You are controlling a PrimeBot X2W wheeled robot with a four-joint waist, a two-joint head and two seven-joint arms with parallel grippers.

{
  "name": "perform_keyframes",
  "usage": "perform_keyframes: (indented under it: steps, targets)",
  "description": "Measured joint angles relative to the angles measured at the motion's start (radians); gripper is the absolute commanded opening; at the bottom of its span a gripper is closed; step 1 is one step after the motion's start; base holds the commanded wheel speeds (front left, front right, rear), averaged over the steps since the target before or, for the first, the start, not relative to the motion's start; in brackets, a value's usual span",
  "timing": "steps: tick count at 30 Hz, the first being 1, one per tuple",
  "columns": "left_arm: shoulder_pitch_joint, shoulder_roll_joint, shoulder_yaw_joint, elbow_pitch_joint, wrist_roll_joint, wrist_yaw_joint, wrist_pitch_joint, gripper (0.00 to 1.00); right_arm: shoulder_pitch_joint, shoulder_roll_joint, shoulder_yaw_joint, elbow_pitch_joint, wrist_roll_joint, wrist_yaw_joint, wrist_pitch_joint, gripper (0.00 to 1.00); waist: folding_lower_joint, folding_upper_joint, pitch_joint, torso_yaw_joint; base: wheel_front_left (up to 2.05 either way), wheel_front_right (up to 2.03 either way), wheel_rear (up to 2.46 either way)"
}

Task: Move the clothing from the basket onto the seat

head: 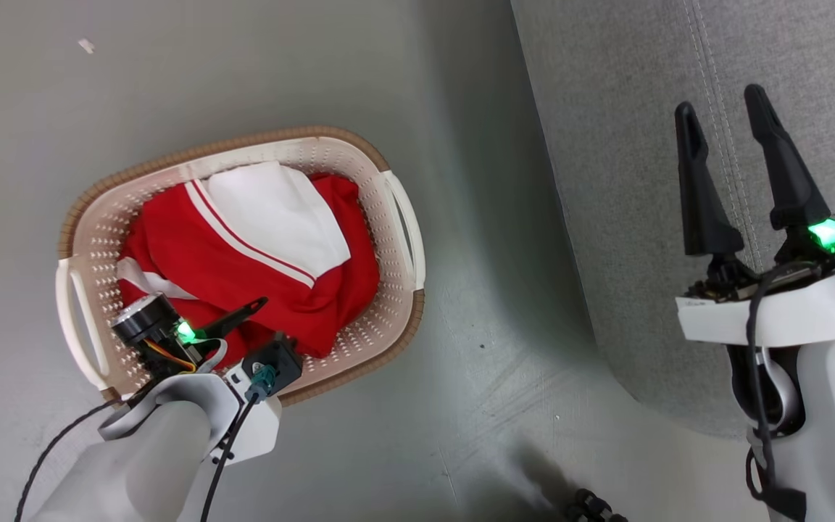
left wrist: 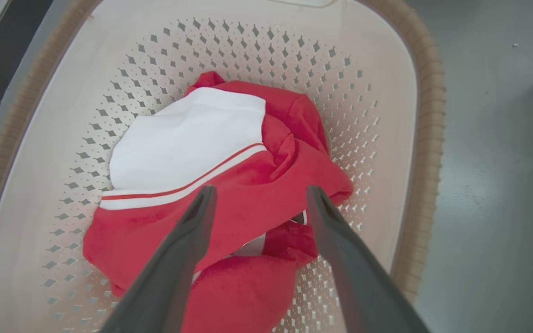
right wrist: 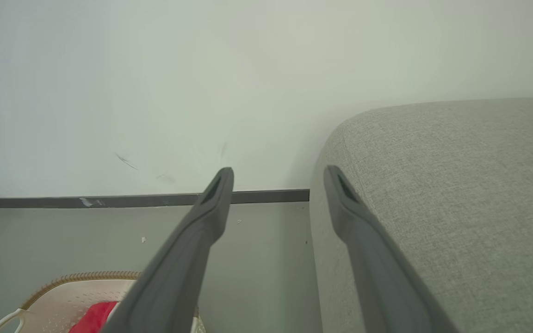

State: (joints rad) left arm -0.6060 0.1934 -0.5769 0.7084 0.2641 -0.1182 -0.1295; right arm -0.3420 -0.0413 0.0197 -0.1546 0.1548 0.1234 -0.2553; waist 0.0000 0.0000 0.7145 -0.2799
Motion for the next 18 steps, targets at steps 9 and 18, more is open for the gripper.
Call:
perform_keyframes:
  steps: [9, 18]
  targets:
    - [-0.072, 0.041, -0.053, 0.062, 0.073, 0.000, -0.005, 1.00, -0.098, 0.000, 0.004, -0.014, 0.039, 0.000, 0.000, 1.00, 0.0000, 0.0000, 0.067, -0.034, 0.00, 0.00, 0.00]
    - [-0.129, 0.068, -0.095, 0.103, 0.132, 0.000, -0.004, 1.00, -0.139, 0.000, 0.019, -0.021, 0.057, 0.000, 0.000, 1.00, 0.0000, 0.0000, 0.116, -0.060, 0.00, 0.00, 0.00]
